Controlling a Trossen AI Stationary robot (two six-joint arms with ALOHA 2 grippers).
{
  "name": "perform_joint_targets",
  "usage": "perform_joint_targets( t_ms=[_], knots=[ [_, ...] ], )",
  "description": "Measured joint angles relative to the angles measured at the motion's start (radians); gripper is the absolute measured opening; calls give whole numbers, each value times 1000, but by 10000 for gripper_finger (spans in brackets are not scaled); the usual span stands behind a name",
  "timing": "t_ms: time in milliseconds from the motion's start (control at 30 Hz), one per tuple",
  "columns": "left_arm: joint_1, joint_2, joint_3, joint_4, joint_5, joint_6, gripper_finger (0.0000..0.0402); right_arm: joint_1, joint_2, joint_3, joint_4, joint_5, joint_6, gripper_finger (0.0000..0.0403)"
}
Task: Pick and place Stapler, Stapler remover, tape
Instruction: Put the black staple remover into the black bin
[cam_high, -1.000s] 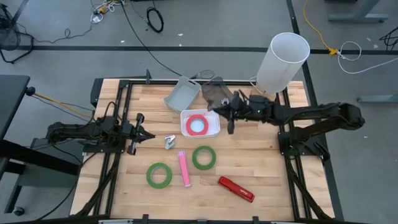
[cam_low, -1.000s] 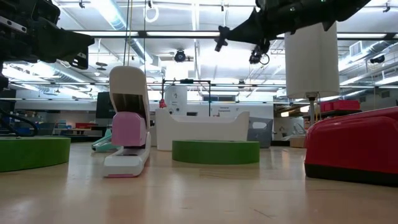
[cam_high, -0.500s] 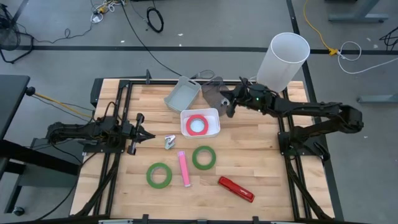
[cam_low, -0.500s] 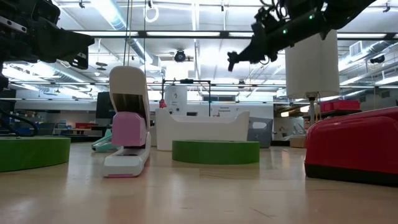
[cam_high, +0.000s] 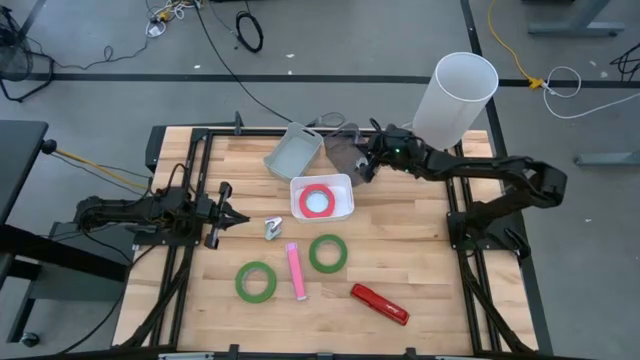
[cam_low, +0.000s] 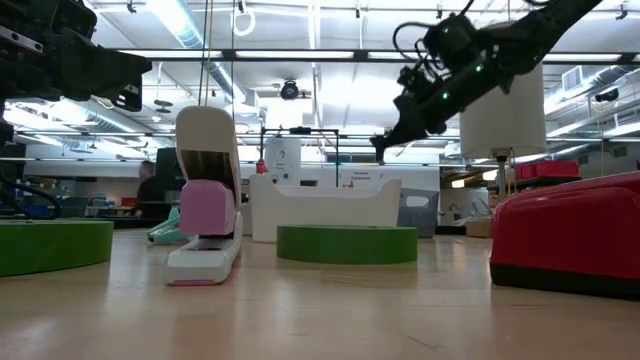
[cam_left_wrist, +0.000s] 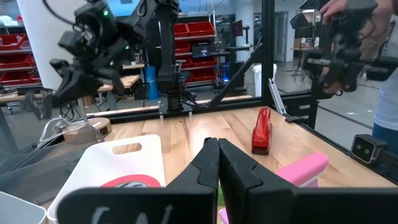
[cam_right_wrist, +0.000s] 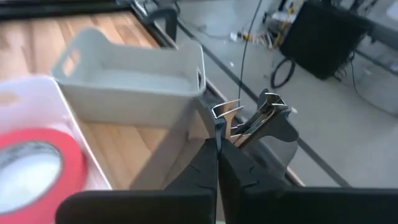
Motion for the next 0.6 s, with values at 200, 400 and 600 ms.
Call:
perform_joint_targets(
  t_ms=[200, 400, 600],
  knots=[
    [0, 0, 0, 0, 0, 0, 7, -19, 80, 0, 5, -26, 0, 2],
    [0, 0, 0, 0, 0, 0, 7, -21, 115, 0, 18, -45, 27, 2],
    [0, 0, 0, 0, 0, 0, 7, -21, 116, 0, 27, -45, 27, 2]
  ],
)
